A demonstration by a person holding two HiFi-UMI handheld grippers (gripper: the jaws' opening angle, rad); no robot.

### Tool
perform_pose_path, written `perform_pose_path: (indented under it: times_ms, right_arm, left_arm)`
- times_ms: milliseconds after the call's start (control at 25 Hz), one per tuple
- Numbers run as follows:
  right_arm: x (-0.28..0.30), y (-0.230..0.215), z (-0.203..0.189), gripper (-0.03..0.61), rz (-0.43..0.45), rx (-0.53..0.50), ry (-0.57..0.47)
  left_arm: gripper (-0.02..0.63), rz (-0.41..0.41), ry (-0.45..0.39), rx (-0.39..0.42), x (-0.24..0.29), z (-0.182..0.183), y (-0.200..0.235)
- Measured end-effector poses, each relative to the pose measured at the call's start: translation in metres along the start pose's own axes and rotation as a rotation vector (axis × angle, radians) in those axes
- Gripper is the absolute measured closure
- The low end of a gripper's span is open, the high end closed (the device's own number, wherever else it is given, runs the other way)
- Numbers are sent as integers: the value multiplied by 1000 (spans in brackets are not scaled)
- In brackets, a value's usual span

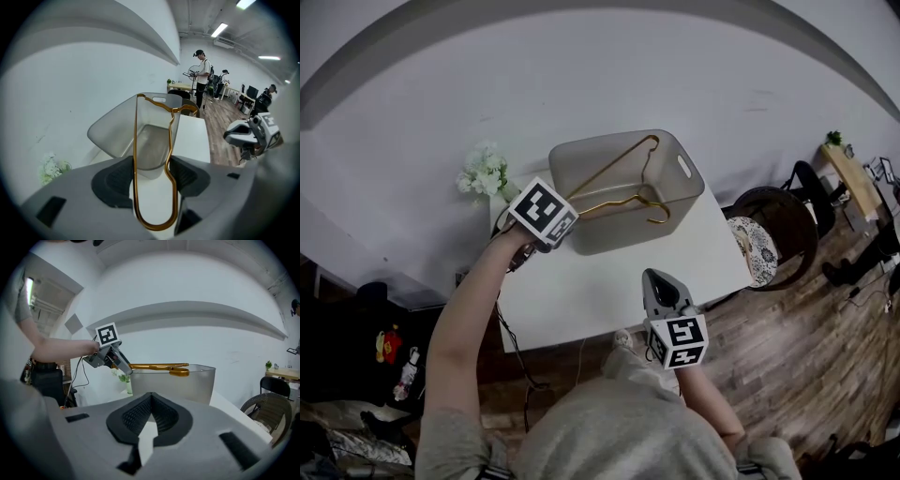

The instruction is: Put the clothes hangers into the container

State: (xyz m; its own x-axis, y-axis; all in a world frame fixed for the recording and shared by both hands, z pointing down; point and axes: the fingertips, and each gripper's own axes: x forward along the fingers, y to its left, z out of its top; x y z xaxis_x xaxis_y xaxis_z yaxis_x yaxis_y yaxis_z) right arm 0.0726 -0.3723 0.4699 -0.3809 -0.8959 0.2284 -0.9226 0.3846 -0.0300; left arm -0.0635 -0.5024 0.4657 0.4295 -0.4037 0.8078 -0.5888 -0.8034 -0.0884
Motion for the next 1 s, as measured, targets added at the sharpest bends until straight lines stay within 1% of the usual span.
perform_pose_path:
  times_ms: [160,320,480,600,720,1000]
  right_arm:
    - [2,-2,-2,583,-1,12,3]
    - [4,0,-4,583,5,15,12]
    - [2,3,-4,583,11,16,9]
    - [1,5,-6,583,13,16,13]
    - [0,7,-3,583,14,16,7]
    - [-7,12,-4,583,17,12,6]
  left_arm:
    - [383,-15,-6,-17,0,1,0]
    - [380,-13,-28,-17,0,2,1]
    - [382,17,-78,-43,-4,6,2]
    - [382,52,-94,-38,-6,5,4]
    - [367,54,-118,-48,-8,7,4]
    - [367,69,-149,-72,-19,4,1]
